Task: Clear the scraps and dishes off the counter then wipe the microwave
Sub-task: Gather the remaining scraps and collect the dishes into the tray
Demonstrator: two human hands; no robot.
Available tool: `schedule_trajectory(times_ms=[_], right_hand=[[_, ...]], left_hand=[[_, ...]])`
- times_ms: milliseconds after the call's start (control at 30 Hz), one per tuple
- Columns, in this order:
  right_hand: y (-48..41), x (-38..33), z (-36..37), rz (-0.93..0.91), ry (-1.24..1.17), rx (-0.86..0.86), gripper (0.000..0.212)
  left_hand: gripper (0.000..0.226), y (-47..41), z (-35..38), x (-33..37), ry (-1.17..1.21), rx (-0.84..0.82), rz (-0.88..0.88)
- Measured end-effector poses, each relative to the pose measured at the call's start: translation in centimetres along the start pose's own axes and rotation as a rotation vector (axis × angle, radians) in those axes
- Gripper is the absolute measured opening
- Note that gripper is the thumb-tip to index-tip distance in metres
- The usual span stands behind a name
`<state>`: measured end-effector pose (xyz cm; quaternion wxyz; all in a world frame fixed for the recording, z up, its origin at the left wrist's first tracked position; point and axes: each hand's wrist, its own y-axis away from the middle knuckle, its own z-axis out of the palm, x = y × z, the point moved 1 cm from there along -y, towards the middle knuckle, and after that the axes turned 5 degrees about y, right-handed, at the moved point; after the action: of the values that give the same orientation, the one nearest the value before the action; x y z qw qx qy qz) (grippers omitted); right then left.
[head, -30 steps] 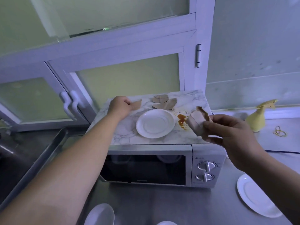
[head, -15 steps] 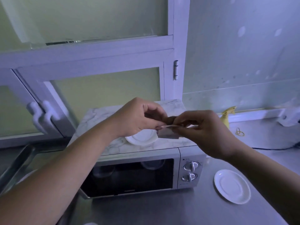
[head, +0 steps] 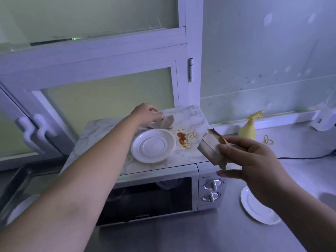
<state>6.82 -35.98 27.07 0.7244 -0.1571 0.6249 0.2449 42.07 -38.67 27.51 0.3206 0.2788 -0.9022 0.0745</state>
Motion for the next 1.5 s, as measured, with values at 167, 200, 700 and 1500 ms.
schedule_trajectory(times_ms=[167,200,700,1500], right_hand=[[-0.3,1.5,-0.8,0.058,-0.059,0.089,0.019],[-0.3,1.7,-1.1,0.064,-0.06,0.104,0.018],[-0.4,1.8,-1.2,0.114,-0.123,0.075,0.022],[13.7,10.6,9.4,0.08,-0.143,-0.283,0.014]], left_hand=[[0.1,-3.0,1.0,0.6,-0.133,-0.247,-0.091],[0.097,-3.3,1.2,0.6,-0.172,-0.254,-0.088],[0.029,-2.6,1.2,1.0,0.172,0.056,-0.016],[0.027,40.5,6.4,-3.1,1.281,0.055,-0.324]])
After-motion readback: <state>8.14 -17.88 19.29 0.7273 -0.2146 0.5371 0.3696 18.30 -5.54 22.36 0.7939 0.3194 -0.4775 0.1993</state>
